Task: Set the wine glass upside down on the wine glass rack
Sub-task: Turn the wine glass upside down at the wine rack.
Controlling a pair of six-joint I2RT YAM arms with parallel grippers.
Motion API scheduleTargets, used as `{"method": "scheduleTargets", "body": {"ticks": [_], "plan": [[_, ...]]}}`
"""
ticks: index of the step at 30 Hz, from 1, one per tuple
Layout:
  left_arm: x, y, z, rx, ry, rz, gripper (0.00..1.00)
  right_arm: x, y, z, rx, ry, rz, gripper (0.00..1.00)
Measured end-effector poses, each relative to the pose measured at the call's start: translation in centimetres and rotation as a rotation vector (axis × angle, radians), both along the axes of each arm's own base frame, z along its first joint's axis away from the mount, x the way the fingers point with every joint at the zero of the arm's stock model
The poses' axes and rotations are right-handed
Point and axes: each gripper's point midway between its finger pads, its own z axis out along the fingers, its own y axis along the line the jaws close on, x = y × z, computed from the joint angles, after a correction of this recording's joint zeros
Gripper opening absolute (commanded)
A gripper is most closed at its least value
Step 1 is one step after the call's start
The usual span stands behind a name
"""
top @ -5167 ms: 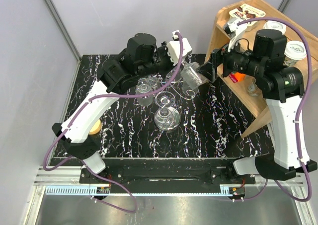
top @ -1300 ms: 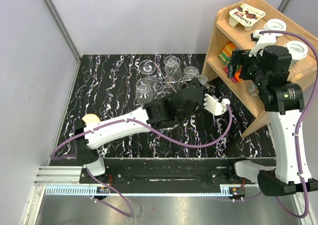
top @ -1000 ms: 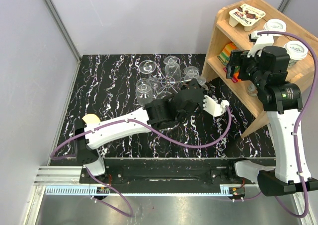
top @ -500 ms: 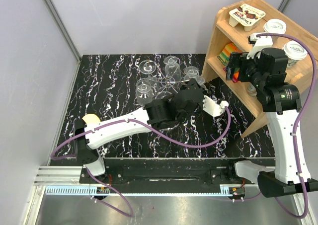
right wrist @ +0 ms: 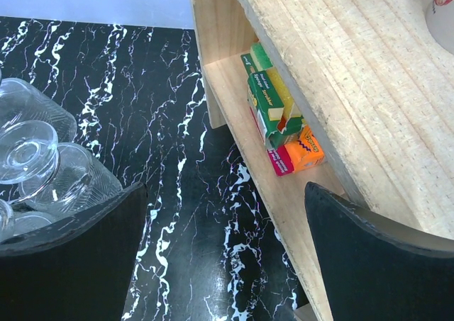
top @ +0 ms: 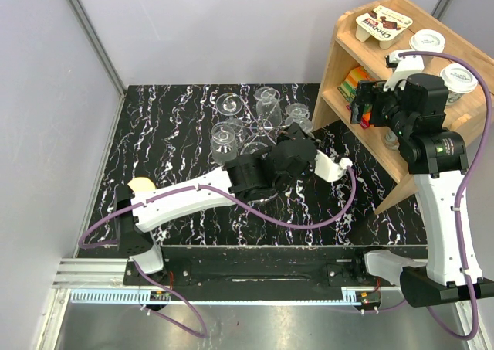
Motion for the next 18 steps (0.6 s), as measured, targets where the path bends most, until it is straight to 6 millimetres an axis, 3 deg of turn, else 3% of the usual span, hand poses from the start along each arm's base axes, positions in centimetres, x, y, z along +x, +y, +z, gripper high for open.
{"method": "scheduleTargets", "body": {"ticks": [18], "plan": [[-0.3, 2.2, -0.2, 0.057, -0.007, 0.046, 0.0, 0.1, 0.1, -1.2, -0.001, 0.028, 0.005, 0.97]]}}
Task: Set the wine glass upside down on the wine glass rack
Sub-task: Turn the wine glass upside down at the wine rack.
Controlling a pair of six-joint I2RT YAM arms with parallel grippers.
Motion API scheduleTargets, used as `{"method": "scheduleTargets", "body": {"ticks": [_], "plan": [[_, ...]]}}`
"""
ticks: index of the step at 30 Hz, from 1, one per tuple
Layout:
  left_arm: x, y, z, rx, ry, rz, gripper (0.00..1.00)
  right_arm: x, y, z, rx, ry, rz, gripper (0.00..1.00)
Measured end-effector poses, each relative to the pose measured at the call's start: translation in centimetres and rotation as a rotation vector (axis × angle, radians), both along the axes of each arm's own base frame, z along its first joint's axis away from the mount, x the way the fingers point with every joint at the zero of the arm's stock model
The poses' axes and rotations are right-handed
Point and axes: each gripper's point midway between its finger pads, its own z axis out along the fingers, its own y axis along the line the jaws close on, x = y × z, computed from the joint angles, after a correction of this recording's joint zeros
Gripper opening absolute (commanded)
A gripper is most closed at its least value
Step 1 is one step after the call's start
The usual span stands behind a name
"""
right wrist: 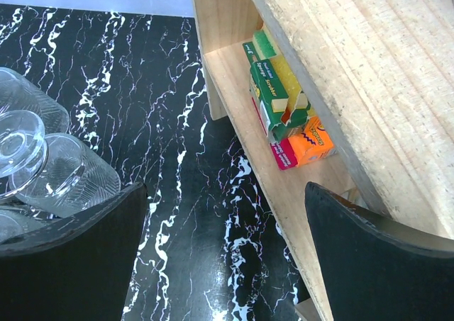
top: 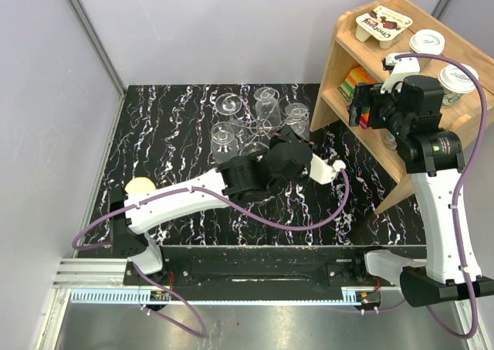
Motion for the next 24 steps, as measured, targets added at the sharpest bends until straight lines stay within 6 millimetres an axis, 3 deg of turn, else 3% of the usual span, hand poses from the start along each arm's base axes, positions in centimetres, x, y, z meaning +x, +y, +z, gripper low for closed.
{"method": "scheduleTargets", "body": {"ticks": [24], "plan": [[-1.2, 1.4, 0.3, 0.044, -0.004, 0.01, 0.0, 0.0, -0.1, -0.2, 0.0, 0.004, -0.004, 0.97]]}}
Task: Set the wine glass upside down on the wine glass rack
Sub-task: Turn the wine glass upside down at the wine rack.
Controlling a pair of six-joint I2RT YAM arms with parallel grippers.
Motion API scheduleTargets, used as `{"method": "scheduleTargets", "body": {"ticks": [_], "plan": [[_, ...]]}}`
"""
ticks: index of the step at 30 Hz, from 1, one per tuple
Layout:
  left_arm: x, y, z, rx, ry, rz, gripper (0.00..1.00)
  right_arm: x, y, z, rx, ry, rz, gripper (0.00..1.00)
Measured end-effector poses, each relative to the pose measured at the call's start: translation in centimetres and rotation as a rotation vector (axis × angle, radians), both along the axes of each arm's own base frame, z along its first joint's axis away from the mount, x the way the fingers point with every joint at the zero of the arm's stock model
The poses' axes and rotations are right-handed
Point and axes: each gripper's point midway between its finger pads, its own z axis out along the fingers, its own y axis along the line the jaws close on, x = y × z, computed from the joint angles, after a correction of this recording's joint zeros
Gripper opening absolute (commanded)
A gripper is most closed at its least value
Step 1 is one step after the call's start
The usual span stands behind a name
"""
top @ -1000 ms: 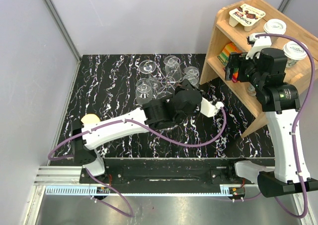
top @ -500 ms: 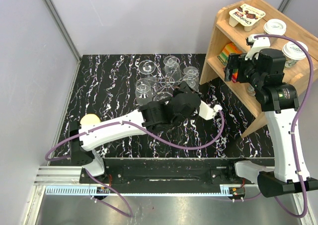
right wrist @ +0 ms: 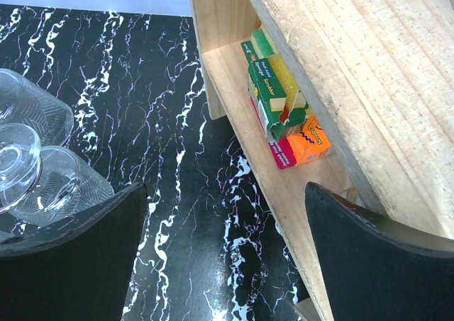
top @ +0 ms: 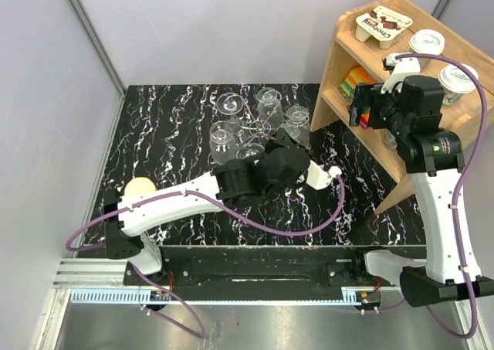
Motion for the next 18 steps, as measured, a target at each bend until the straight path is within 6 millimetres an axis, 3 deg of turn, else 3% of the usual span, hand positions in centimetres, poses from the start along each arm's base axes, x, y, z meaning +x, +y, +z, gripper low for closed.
{"method": "scheduleTargets", "body": {"ticks": [18], "plan": [[-2.4, 0.4, -0.3, 0.076, -0.046, 0.027, 0.0, 1.0, 1.0, -1.2, 0.016, 0.043, 0.043, 0.97]]}}
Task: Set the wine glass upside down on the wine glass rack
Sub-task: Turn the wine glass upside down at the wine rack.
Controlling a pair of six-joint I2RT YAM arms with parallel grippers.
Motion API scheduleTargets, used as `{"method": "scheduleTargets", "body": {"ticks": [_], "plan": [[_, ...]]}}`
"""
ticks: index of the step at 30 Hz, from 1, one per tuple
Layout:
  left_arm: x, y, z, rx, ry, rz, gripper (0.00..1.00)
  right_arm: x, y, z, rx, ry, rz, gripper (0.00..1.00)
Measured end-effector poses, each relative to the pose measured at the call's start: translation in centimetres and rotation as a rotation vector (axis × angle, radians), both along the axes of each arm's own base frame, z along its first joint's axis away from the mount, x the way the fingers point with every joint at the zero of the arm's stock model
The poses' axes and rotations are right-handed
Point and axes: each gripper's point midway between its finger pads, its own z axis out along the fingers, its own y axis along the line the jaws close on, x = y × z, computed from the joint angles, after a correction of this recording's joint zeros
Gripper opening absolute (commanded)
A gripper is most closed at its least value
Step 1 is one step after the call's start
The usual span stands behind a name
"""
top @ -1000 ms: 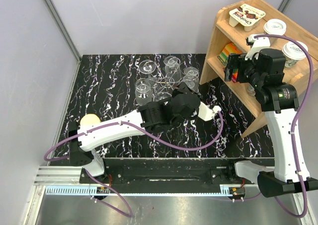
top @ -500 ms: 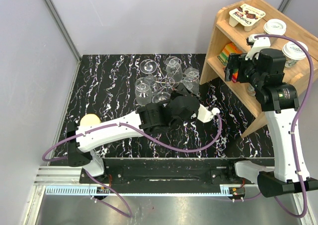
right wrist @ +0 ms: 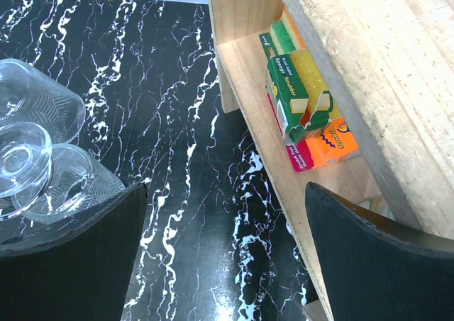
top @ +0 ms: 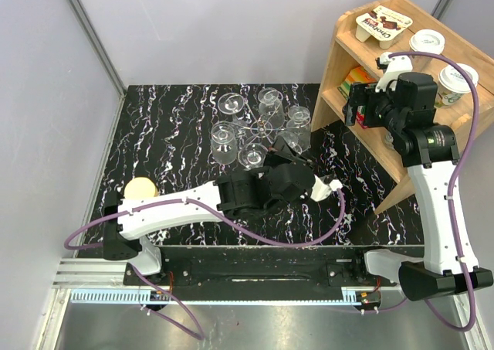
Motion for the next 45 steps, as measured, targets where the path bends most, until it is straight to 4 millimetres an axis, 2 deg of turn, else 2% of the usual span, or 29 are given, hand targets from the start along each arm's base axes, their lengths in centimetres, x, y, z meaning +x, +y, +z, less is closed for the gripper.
{"method": "scheduleTargets", "body": {"ticks": [11, 19, 24, 30, 38, 45], "plan": [[-1.5, -0.2, -0.2, -0.005, 0.028, -0.029, 0.0, 0.4, 0.2, -0.5, 0.002, 0.016, 0.008, 0.97], [-1.7, -0.3, -0.6, -0.019, 0.051, -0.032, 0.0, 0.5, 0.5, -0.7, 0.007, 0.024, 0.021, 0.97], [-1.7, -0.5, 0.0, -0.042, 0.054, -0.035, 0.0, 0.5, 0.6, -0.8, 0.008, 0.027, 0.025, 0.97], [-2.2, -1.3, 0.6, -0.073, 0.056, -0.06, 0.0, 0.5, 0.6, -1.0, 0.008, 0.031, 0.027, 0.97], [-2.1, -2.7, -0.3, -0.069, 0.062, -0.072, 0.0, 0.5, 0.6, -1.0, 0.008, 0.031, 0.027, 0.97], [-2.0, -2.9, -0.5, -0.067, 0.061, -0.07, 0.0, 0.5, 0.6, -1.2, 0.004, 0.035, 0.029, 0.98]]}}
